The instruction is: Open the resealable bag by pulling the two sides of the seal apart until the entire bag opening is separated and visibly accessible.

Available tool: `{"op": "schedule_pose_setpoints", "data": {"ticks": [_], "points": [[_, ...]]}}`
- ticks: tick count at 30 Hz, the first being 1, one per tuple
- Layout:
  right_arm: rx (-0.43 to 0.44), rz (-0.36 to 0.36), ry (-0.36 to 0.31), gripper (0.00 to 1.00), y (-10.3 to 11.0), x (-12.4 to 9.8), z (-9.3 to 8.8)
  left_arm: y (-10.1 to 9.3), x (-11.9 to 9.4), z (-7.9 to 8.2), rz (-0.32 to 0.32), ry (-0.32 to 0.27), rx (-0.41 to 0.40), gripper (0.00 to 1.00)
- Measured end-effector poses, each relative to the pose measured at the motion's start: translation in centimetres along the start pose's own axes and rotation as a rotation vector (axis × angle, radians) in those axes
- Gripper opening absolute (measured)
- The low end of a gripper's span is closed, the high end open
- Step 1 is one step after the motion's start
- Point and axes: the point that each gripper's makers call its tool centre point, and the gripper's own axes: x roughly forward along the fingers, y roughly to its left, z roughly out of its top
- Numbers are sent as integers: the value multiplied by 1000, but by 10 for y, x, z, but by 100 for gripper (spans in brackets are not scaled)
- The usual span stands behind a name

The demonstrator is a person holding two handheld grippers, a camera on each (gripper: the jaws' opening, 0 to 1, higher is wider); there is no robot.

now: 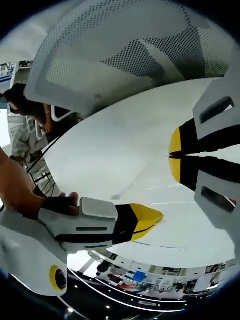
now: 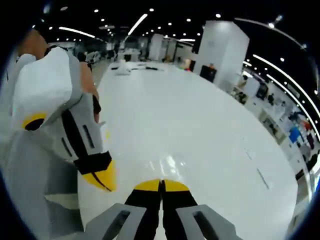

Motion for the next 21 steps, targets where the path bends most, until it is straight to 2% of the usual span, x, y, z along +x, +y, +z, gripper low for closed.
{"op": "schedule_pose_setpoints", "data": {"ticks": [10,15,21], "points": [[-22,-120,-82,0,-22,-15,20,4,0,-6,10,22,-23,0],[-26,-124,-86,0,-22,-13,21,6,1,-9,15,34,-7,0],[-26,-114,-86,0,-21,-11,20,16,0,-15,62,61,-1,0]]}}
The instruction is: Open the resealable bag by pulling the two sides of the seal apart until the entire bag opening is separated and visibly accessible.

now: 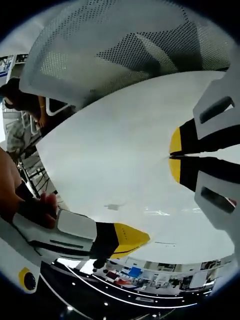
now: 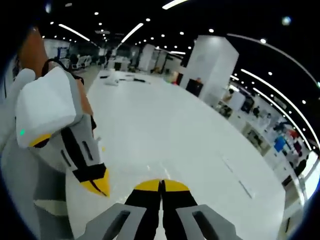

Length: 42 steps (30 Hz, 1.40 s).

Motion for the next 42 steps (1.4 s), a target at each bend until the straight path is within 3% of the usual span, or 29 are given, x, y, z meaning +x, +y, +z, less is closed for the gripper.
{"op": "schedule_pose_setpoints", "data": {"ticks": [7,15,26,30,34,42], "points": [[-39,8,11,0,6,7,-4,7,2,-11,25,40,-11,0],[-66,17,56,0,8,18,-17,11,1,-13,57,30,-53,13],[-113,14,104,0,3,28,-36,12,-10,-17,88,-6,-127,15],[-122,16,133,0,-3,33,-43,13,-22,-23,120,-44,-257,14],[-118,10,146,0,-9,37,-47,8,-27,-37,124,-15,-237,15],[-193,5,171,0,-20,43,-56,4,-37,-53,144,-12,-316,15]]}}
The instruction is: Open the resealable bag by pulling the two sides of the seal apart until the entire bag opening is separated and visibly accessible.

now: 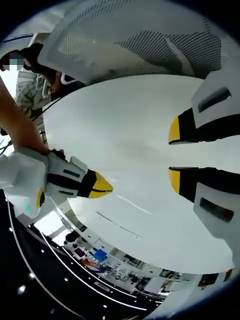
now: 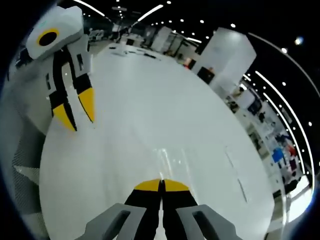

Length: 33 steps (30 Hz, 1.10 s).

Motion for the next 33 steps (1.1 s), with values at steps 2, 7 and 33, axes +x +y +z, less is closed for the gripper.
{"op": "schedule_pose_setpoints", "data": {"ticks": [2,7,33], "points": [[-9,-1,1,0,-2,1,-1,0,-1,-2,1,2,-10,15],[-84,8,6,0,-4,9,-7,-1,-6,-9,9,9,-32,15],[132,112,43,11,14,32,-27,1,-18,-34,14,48,-83,14]]}}
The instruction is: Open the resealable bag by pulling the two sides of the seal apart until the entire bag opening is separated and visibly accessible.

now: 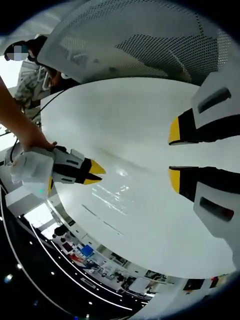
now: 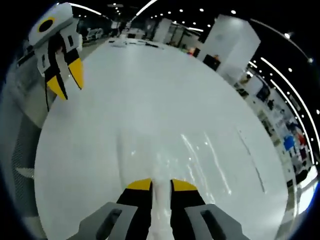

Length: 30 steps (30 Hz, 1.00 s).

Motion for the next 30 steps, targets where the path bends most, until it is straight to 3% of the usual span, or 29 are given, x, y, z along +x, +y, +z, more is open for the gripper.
{"op": "schedule_pose_setpoints", "data": {"ticks": [7,16,23,25,30], "points": [[59,32,-14,7,9,-1,3,-4,2,-1,-7,-1,-1,14],[34,21,13,2,11,4,3,0,0,3,-2,-6,6,13],[55,38,-11,6,17,-4,7,0,-1,2,-1,-4,6,14],[131,64,-49,8,22,-7,12,-1,-1,1,-2,-5,4,14],[196,69,-75,17,21,-12,12,-1,1,1,7,-2,9,14]]}}
